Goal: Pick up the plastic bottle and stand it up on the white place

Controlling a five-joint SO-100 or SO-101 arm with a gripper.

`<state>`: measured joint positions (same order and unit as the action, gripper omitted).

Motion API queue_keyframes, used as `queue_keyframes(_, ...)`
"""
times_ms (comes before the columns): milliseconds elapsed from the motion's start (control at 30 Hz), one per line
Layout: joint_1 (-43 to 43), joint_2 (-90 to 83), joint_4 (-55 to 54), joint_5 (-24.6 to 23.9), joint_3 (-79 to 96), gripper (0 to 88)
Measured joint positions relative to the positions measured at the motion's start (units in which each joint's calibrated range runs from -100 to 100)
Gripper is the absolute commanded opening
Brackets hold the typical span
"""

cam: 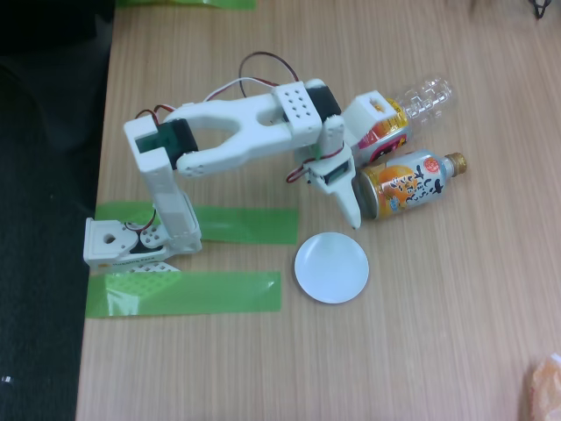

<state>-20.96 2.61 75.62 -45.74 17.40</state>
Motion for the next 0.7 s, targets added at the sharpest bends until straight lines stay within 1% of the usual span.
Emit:
queue_keyframes(233, -0.4, 2.0, -2.0, -0.1, -1.6, 47.3)
queue_keyframes(367, -1.9, 2.0, -2.0, -0.1, -4.6, 47.3)
queue_keyframes(700, -3.1, 2.0, -2.0, 0.1, -4.9, 47.3)
